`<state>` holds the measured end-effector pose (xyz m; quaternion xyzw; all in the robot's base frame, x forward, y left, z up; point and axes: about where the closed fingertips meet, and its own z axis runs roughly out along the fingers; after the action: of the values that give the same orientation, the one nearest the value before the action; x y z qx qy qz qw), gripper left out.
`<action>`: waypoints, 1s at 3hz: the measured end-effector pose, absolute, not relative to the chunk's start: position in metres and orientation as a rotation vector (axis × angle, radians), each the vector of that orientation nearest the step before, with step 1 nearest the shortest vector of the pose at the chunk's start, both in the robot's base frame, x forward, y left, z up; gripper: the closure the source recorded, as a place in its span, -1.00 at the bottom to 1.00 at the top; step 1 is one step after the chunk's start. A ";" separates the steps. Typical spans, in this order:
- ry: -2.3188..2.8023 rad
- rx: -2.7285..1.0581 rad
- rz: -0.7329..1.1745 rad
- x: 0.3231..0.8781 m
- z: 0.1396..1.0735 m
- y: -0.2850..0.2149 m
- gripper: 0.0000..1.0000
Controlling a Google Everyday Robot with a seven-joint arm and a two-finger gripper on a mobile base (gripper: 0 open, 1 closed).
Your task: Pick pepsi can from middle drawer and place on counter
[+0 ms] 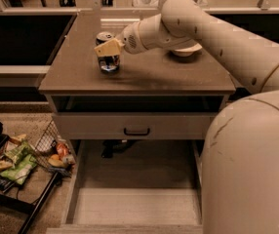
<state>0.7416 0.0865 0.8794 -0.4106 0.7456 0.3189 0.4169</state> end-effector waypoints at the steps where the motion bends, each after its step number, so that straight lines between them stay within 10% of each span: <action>1: 1.871 -1.031 0.801 0.742 0.881 0.086 0.17; 3: 1.872 -1.038 0.809 0.741 0.878 0.092 -0.76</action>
Offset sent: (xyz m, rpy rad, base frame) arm 0.0000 0.0000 0.0017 0.0000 0.0000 0.0000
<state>0.7406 0.0922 0.8784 -0.4129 0.7447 0.3217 0.4140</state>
